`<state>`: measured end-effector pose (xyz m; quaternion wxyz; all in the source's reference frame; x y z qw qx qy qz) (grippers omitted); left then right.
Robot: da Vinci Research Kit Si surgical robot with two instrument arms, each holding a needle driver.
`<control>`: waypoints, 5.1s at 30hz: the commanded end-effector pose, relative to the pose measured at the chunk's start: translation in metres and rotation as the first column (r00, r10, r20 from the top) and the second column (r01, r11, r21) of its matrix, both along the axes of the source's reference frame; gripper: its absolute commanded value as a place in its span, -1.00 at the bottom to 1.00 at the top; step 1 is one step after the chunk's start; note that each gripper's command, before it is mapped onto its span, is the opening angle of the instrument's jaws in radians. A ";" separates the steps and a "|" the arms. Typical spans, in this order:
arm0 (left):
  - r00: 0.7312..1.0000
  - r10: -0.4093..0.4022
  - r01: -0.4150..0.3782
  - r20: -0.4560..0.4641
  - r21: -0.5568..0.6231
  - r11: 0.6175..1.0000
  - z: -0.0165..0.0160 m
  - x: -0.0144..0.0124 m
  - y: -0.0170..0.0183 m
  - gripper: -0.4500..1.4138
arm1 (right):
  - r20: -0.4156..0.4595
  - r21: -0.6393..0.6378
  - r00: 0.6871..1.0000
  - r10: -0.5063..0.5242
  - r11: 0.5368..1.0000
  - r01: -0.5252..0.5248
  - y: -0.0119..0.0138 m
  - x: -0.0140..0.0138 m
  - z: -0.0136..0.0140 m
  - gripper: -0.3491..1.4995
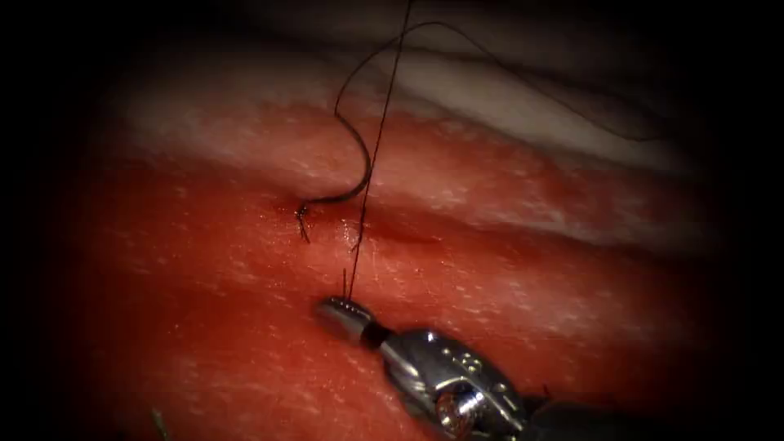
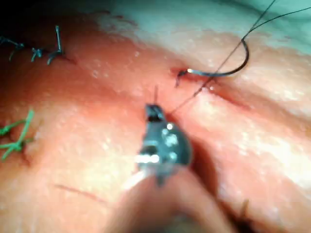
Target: Wound Closure
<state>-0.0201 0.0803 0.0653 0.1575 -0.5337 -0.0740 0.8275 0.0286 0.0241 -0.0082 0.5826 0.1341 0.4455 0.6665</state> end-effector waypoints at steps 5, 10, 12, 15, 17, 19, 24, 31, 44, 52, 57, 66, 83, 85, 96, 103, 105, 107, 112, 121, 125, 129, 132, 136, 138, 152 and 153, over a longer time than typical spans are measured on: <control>0.998 0.035 -0.036 -0.057 -0.009 0.999 0.0018 -0.0017 -0.0004 -0.89 | -0.010 -0.003 1.000 -0.007 1.000 0.007 -0.0013 0.0017 -0.0007 -1.00; 0.996 0.045 -0.046 -0.078 -0.012 0.999 0.0028 -0.0027 -0.0006 -0.89 | -0.018 -0.007 1.000 -0.016 1.000 0.016 -0.0025 0.0021 -0.0009 -1.00; 0.996 0.044 -0.045 -0.079 -0.013 0.999 0.0030 -0.0028 -0.0007 -0.89 | -0.026 -0.012 0.999 -0.022 1.000 0.022 -0.0031 0.0023 -0.0010 -1.00; 0.996 0.044 -0.045 -0.080 -0.014 0.999 0.0030 -0.0029 -0.0008 -0.89 | -0.026 -0.012 0.999 -0.026 1.000 0.026 -0.0036 0.0026 -0.0012 -1.00; 0.996 0.046 -0.047 -0.078 -0.013 0.999 0.0031 -0.0029 -0.0008 -0.89 | -0.027 -0.012 0.999 -0.026 1.000 0.026 -0.0037 0.0029 -0.0013 -1.00; 0.996 0.046 -0.047 -0.078 -0.013 0.999 0.0031 -0.0029 -0.0008 -0.89 | -0.026 -0.012 0.999 -0.025 1.000 0.025 -0.0036 0.0029 -0.0013 -1.00; 0.996 0.053 -0.054 -0.073 -0.010 0.999 0.0033 -0.0032 -0.0007 -0.89 | -0.029 -0.011 0.999 -0.028 1.000 0.028 -0.0036 0.0029 -0.0013 -1.00; 0.999 0.034 -0.034 -0.003 0.060 0.998 0.0001 -0.0010 -0.0007 -0.89 | -0.021 -0.246 0.993 -0.119 0.963 0.110 -0.0023 0.0024 -0.0016 0.62; 0.994 -0.031 0.009 0.102 0.205 0.979 -0.0234 0.0051 -0.0096 -0.89 | 0.148 -0.425 0.925 -0.350 0.822 0.379 0.0067 -0.0010 -0.0065 0.71; 0.995 -0.044 0.023 0.086 0.235 0.972 -0.0303 0.0066 -0.0154 -0.89 | 0.040 -0.410 0.931 -0.362 0.844 0.346 0.0112 0.0023 -0.0040 -0.36; 0.994 -0.063 0.040 0.090 0.239 0.970 -0.0331 0.0071 -0.0183 -0.89 | 0.015 -0.421 0.926 -0.378 0.837 0.349 0.0127 0.0059 -0.0010 -1.00; 0.989 -0.117 0.093 0.088 0.243 0.966 -0.0366 0.0083 -0.0229 -0.89 | 0.081 -0.442 0.941 -0.330 0.834 0.330 0.0151 0.0150 0.0077 -1.00; 0.955 -0.263 0.223 0.135 0.253 0.941 -0.0392 0.0119 -0.0269 -0.89 | -0.051 -0.591 0.997 -0.055 0.806 0.014 0.0176 0.0168 0.0118 -1.00; 0.952 -0.277 0.238 0.133 0.249 0.939 -0.0391 0.0127 -0.0271 -0.89 | -0.071 -0.598 0.997 -0.031 0.801 -0.018 0.0177 0.0156 0.0108 -1.00; 0.944 -0.313 0.285 0.102 0.223 0.932 -0.0366 0.0156 -0.0278 -0.89 | -0.111 -0.624 0.992 0.059 0.773 -0.116 0.0174 0.0074 0.0077 -1.00; 0.939 -0.331 0.304 0.092 0.226 0.926 -0.0342 0.0149 -0.0297 -0.89 | -0.148 -0.640 0.985 0.085 0.751 -0.161 0.0174 0.0030 0.0069 -1.00; 0.936 -0.342 0.313 0.089 0.237 0.919 -0.0334 0.0146 -0.0303 -0.89 | -0.159 -0.641 0.985 0.069 0.751 -0.156 0.0176 0.0024 0.0065 -1.00; 0.935 -0.343 0.313 0.092 0.242 0.919 -0.0328 0.0142 -0.0308 -0.89 | -0.167 -0.644 0.985 0.050 0.751 -0.148 0.0178 0.0023 0.0063 -1.00; 0.930 -0.356 0.324 0.089 0.255 0.911 -0.0304 0.0141 -0.0311 -0.89 | -0.217 -0.665 0.975 -0.043 0.738 -0.115 0.0179 0.0025 0.0057 -1.00; 0.927 -0.363 0.328 0.094 0.267 0.906 -0.0277 0.0128 -0.0317 -0.89 | -0.296 -0.674 0.907 -0.300 0.738 0.024 0.0162 0.0005 0.0044 -1.00; 0.928 -0.357 0.320 0.105 0.268 0.909 -0.0271 0.0106 -0.0324 -0.89 | -0.304 -0.726 0.827 -0.473 0.677 0.120 0.0165 0.0001 0.0036 -0.36; 0.927 -0.357 0.315 0.113 0.282 0.906 -0.0265 0.0084 -0.0337 -0.89 | -0.289 -0.752 0.823 -0.489 0.648 0.121 0.0169 0.0006 0.0031 -0.25; 0.927 -0.358 0.316 0.113 0.282 0.906 -0.0267 0.0082 -0.0338 -0.89 | -0.288 -0.755 0.817 -0.499 0.643 0.127 0.0169 0.0005 0.0031 -0.24; 0.924 -0.365 0.322 0.115 0.279 0.905 -0.0270 0.0073 -0.0344 -0.89 | -0.267 -0.751 0.812 -0.519 0.640 0.162 0.0171 0.0004 0.0032 -0.20; 0.922 -0.368 0.326 0.116 0.278 0.904 -0.0271 0.0069 -0.0346 -0.89 | -0.261 -0.754 0.813 -0.521 0.636 0.165 0.0170 0.0006 0.0032 -0.20; 0.909 -0.377 0.322 0.179 0.276 0.906 -0.0248 0.0064 -0.0345 -0.89 | -0.183 -0.850 0.679 -0.711 0.461 0.253 0.0145 -0.0019 0.0018 -0.05; 0.910 -0.373 0.317 0.183 0.276 0.907 -0.0248 0.0061 -0.0346 -0.89 | -0.164 -0.866 0.649 -0.743 0.423 0.265 0.0144 -0.0019 0.0017 -0.05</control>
